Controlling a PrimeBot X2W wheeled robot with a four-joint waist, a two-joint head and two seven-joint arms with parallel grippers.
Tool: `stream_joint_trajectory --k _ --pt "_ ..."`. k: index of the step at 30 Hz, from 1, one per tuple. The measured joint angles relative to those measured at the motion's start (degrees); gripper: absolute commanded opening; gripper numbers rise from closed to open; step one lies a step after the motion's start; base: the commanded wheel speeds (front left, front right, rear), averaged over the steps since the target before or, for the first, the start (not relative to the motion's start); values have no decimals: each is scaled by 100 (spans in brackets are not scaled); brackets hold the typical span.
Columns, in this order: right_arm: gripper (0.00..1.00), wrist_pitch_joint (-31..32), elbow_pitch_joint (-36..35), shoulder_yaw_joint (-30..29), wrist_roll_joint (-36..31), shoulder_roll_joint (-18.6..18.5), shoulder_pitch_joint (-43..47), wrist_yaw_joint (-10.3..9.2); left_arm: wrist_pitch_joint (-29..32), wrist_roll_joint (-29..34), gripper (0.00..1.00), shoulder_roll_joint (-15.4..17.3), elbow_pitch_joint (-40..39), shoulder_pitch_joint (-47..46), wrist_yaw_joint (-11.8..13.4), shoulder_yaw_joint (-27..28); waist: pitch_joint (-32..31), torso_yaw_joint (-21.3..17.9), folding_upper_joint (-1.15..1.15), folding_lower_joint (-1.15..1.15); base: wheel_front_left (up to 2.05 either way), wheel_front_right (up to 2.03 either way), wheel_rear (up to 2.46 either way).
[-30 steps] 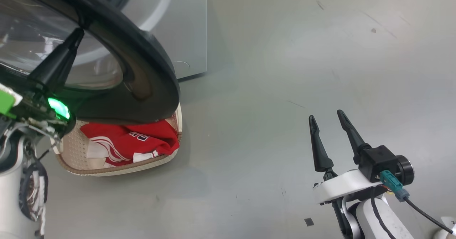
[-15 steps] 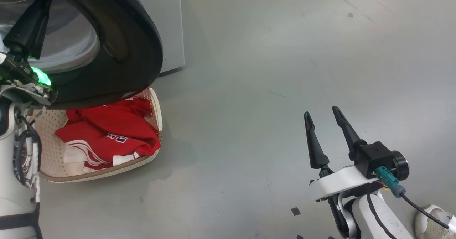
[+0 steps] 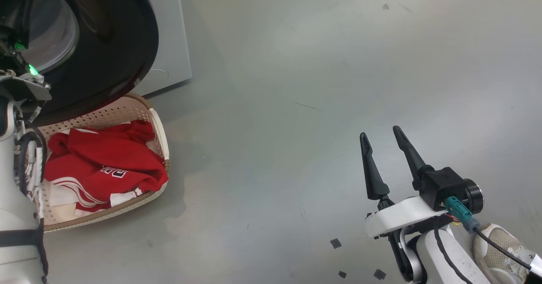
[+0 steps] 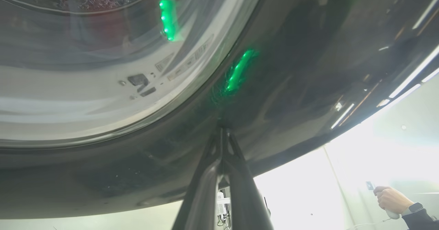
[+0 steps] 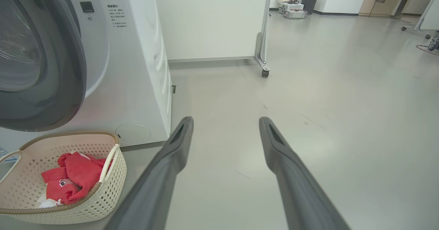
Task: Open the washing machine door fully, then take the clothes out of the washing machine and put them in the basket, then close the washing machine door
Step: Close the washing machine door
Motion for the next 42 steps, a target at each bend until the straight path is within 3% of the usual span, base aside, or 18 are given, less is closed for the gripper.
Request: stream_joint_trajectory --k 20,24,34,42 --pt "100 -48 85 -81 92 26 -14 -2 -500 334 0 -69 803 -623 -121 -35 99 -194 0 0 0 0 0" --pt "100 -48 86 -131 92 25 -16 -8 -321 212 0 -250 836 -624 -133 -81 95 -105 0 0 0 0 0" --pt "100 -49 93 -179 92 25 -16 -9 -1 -203 0 -309 661 -122 -177 88 73 209 0 0 0 0 0" --pt "100 -51 129 -199 92 24 -16 -9 90 -469 0 -435 -85 572 -177 363 -3 552 0 0 0 0 0"
